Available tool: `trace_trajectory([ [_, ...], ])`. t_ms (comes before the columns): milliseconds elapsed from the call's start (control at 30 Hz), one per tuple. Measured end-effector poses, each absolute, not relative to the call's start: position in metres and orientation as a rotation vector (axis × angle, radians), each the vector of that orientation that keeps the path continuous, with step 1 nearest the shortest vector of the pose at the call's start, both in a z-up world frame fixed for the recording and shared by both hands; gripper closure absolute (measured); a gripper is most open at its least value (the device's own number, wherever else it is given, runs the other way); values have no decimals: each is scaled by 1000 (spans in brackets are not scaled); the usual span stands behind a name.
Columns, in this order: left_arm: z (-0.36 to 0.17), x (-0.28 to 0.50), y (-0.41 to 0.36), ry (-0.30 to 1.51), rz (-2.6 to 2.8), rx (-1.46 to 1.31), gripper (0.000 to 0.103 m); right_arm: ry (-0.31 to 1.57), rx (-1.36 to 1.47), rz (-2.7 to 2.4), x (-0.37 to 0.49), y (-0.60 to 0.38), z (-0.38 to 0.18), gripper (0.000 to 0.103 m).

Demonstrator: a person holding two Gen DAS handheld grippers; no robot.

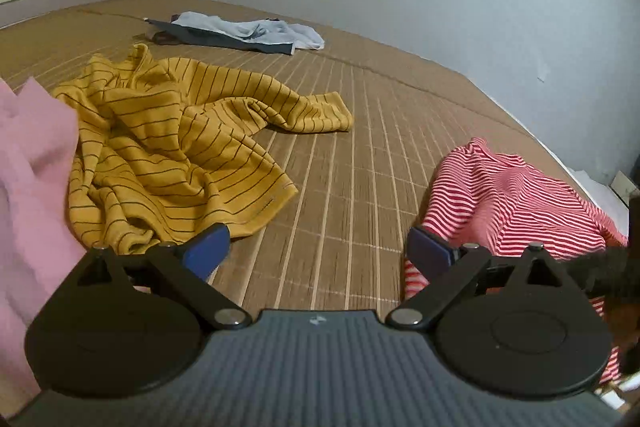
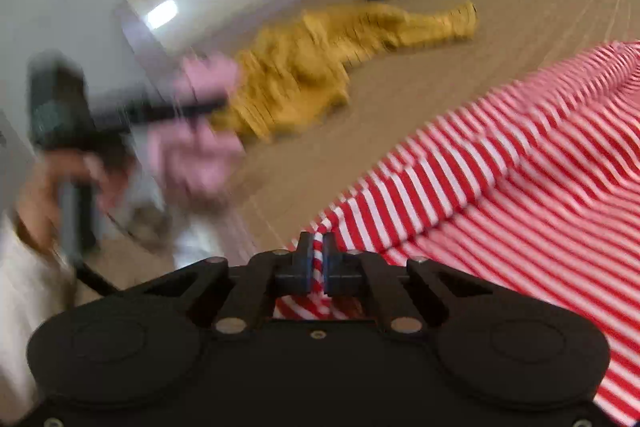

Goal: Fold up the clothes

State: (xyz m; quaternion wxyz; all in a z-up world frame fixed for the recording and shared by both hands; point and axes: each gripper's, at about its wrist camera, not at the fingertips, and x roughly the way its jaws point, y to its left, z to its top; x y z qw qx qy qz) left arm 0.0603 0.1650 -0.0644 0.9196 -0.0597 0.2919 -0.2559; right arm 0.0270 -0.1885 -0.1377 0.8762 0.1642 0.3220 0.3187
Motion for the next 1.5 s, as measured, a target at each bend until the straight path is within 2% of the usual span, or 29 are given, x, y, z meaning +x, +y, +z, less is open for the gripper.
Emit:
trace_trajectory([
  [167, -61, 51, 161, 601, -587, -132, 5, 444, 489, 590, 31, -220, -95, 97],
  [233, -61, 49, 158, 608, -610, -140, 5, 454, 396, 486, 29, -225, -90, 93],
  [300, -65, 51, 150, 638, -659, -173, 5, 510, 242, 352, 29, -224, -99, 84],
  [400, -68, 49, 132, 647, -730, -183, 5, 582, 69, 206, 26, -226, -122, 82],
  [433, -70, 48, 123, 657, -753, -178, 5, 597, 60, 194, 23, -229, -129, 80],
  [533, -76, 36, 107, 688, -793, -137, 5, 615, 126, 253, 10, -239, -137, 66],
  [633, -82, 27, 101, 718, -783, -117, 5, 613, 171, 292, -3, -242, -139, 61],
  [733, -92, 26, 103, 783, -806, -154, 5, 613, 192, 313, -11, -243, -140, 51],
  [1033, -122, 18, 86, 861, -833, -115, 7, 616, 228, 327, -21, -250, -154, 51],
  [1067, -124, 20, 84, 868, -822, -120, 19, 621, 232, 326, -21, -251, -157, 51],
  [1100, -126, 21, 82, 874, -812, -123, 41, 626, 236, 325, -21, -252, -159, 51],
  [1133, -127, 23, 80, 873, -797, -117, 54, 631, 240, 324, -21, -253, -162, 51],
  [1167, -126, 24, 79, 857, -770, -99, 72, 635, 245, 323, -22, -254, -165, 51],
  [1200, -125, 25, 78, 842, -738, -77, 79, 640, 249, 321, -22, -255, -167, 51],
  [1300, -111, 30, 82, 755, -655, -23, 85, 655, 261, 318, -22, -257, -176, 51],
  [1500, -63, 73, 92, 591, -389, 178, 86, 655, 315, 334, -24, -266, -188, 48],
])
